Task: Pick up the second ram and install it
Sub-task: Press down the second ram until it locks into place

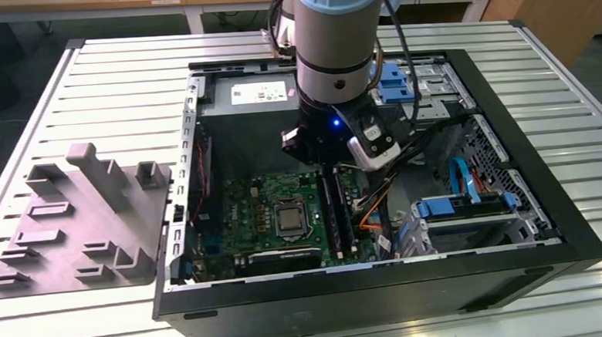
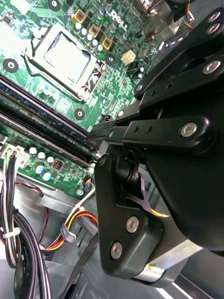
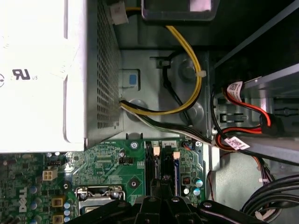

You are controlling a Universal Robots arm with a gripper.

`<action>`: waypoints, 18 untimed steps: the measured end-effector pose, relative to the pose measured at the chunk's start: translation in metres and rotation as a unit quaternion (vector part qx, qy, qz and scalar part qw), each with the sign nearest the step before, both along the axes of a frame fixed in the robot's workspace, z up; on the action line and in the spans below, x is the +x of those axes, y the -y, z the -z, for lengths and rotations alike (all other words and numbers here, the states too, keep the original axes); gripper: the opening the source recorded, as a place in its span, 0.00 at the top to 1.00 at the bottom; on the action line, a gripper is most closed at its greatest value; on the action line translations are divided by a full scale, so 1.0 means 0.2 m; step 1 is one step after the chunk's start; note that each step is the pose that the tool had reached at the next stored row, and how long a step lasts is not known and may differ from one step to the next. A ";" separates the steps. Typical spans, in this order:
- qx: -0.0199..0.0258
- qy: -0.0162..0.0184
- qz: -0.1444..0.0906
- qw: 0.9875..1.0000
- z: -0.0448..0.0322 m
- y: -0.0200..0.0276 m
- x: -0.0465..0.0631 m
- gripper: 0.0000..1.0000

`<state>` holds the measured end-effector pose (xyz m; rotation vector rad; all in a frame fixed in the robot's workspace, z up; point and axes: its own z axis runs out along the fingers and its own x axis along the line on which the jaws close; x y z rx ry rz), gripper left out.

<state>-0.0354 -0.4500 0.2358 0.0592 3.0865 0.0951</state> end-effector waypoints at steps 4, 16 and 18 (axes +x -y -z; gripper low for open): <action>0.000 0.000 0.000 1.000 0.017 -0.015 0.00 0.90; 0.000 0.000 0.000 1.000 0.056 -0.034 0.00 0.90; 0.000 0.000 0.000 1.000 0.056 -0.034 0.00 0.90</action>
